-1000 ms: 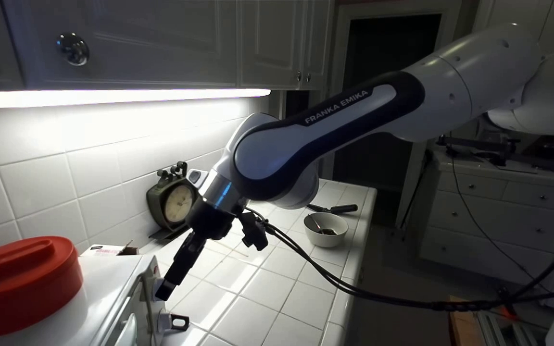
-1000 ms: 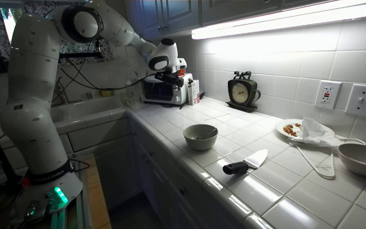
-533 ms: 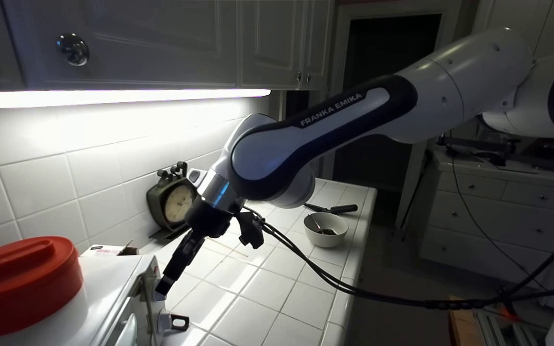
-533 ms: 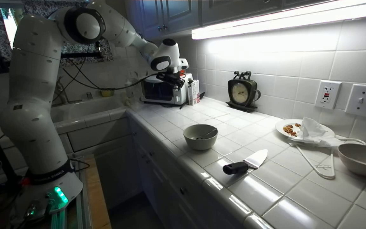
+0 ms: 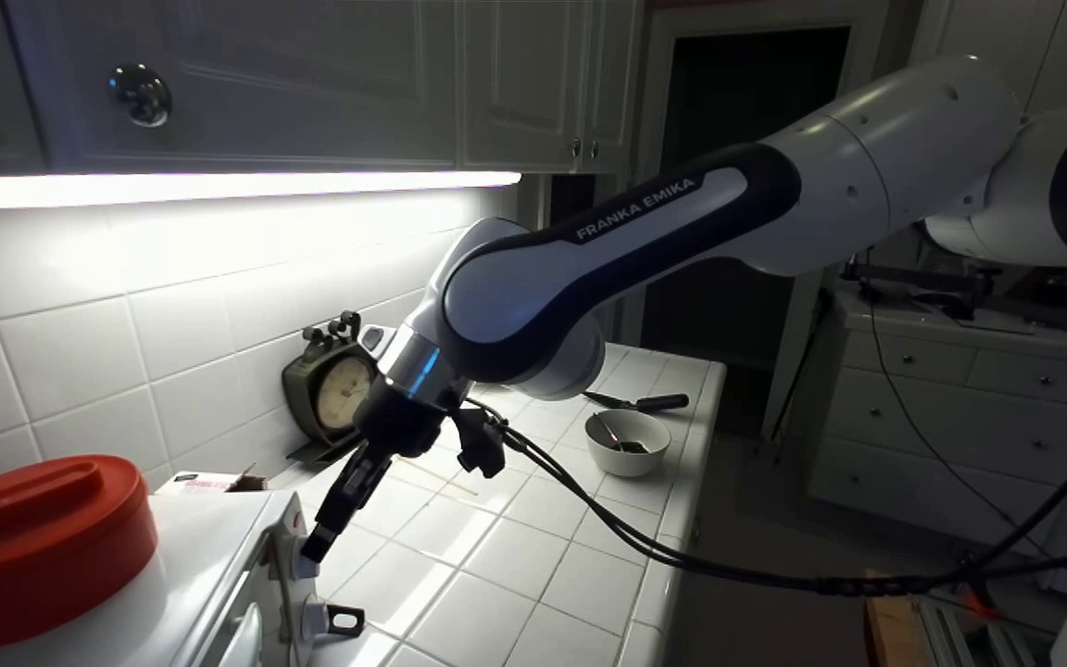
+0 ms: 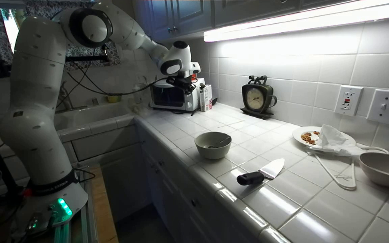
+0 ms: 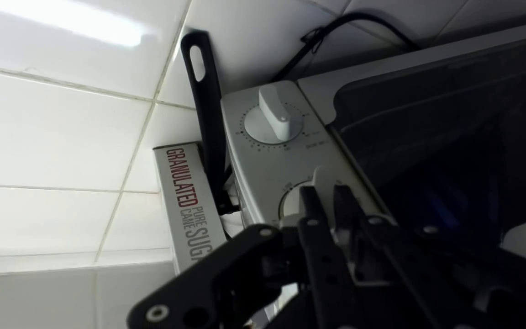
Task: Turn the top knob of the microwave to the right
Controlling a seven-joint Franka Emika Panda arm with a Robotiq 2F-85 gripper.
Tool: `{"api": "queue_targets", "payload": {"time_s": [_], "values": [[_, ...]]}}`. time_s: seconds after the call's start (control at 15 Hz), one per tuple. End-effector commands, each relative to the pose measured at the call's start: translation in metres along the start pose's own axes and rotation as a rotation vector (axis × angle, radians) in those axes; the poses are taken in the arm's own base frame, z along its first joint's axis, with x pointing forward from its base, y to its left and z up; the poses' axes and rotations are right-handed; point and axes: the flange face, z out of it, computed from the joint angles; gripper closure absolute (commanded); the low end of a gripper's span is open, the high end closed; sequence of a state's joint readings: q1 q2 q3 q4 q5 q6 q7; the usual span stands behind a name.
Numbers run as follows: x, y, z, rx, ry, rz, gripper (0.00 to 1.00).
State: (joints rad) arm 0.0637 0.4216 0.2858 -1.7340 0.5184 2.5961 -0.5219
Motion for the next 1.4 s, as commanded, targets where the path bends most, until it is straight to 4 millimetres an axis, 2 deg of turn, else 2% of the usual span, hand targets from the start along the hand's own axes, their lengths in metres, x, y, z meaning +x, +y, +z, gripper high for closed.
{"api": "queue_targets", "payload": {"time_s": [0.0,0.47,1.33], "values": [[0.008,0.006,0.008,0.029,-0.012,0.038,0.97],[0.016,0.036,0.009,0.143,-0.073,0.153,0.97],[0.015,0.091,0.03,0.234,-0.142,0.376,0.97]]}}
